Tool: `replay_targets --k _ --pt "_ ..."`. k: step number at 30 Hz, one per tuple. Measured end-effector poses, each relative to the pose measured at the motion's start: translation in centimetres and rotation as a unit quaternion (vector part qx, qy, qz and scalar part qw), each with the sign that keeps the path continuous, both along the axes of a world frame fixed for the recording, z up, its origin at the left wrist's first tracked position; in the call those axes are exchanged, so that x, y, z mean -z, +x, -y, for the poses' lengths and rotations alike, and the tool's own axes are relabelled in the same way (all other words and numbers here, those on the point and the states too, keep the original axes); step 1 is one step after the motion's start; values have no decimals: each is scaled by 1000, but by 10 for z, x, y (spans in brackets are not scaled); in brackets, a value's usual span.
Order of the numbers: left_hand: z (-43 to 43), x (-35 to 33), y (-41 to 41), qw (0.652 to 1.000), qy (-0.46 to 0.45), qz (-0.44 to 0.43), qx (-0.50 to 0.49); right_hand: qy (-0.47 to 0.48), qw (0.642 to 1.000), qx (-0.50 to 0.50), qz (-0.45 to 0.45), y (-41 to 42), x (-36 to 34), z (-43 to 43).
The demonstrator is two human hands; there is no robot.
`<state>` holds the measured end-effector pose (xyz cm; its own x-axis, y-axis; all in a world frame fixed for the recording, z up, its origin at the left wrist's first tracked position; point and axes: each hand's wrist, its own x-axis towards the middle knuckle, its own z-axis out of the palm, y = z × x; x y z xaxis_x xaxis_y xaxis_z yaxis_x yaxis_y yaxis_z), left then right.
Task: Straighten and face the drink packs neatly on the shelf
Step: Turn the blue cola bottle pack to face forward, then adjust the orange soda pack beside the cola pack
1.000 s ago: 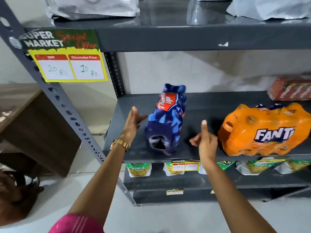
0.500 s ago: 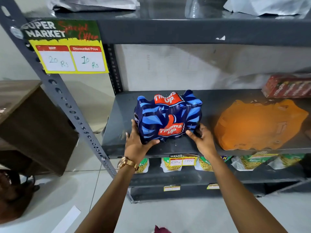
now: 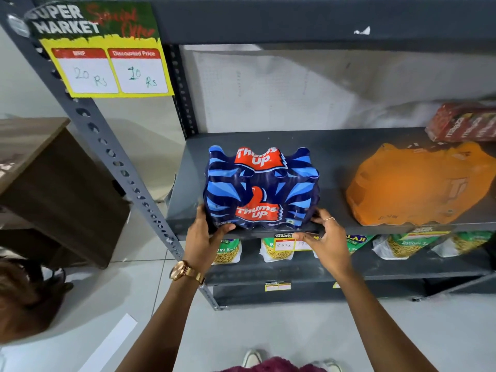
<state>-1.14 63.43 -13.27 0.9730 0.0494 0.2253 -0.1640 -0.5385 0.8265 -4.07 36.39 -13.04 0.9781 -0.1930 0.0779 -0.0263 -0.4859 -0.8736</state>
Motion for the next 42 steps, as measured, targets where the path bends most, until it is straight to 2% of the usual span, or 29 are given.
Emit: replay_targets --k 9,18,22,25,28,35,37,39,41,42 --pt "-6 0 -3 999 29 -31 16 -45 999 28 10 3 5 -12" --pt "-8 6 -8 999 48 -1 -10 -47 999 -3 -4 5 2 -15" --pt "-8 13 -10 998 52 17 -26 -69 998 8 3 5 3 -20" --pt "-5 23 -10 986 119 83 -81 -97 995 15 13 5 6 -20" --pt "-1 25 -14 991 93 21 -94 -119 993 20 17 5 11 -19" --pt "11 27 -17 987 91 8 -129 -145 989 -3 4 4 7 -18" --pt "16 25 -20 988 81 15 -132 -125 991 -45 1 2 2 -14" --pt "26 23 -28 986 49 38 -157 -17 997 -72 28 -6 -8 -6" --pt "48 19 -44 978 24 89 -186 71 992 -17 104 -21 -18 14" --pt "69 17 -55 975 33 137 -173 76 986 24 150 -31 -21 34"
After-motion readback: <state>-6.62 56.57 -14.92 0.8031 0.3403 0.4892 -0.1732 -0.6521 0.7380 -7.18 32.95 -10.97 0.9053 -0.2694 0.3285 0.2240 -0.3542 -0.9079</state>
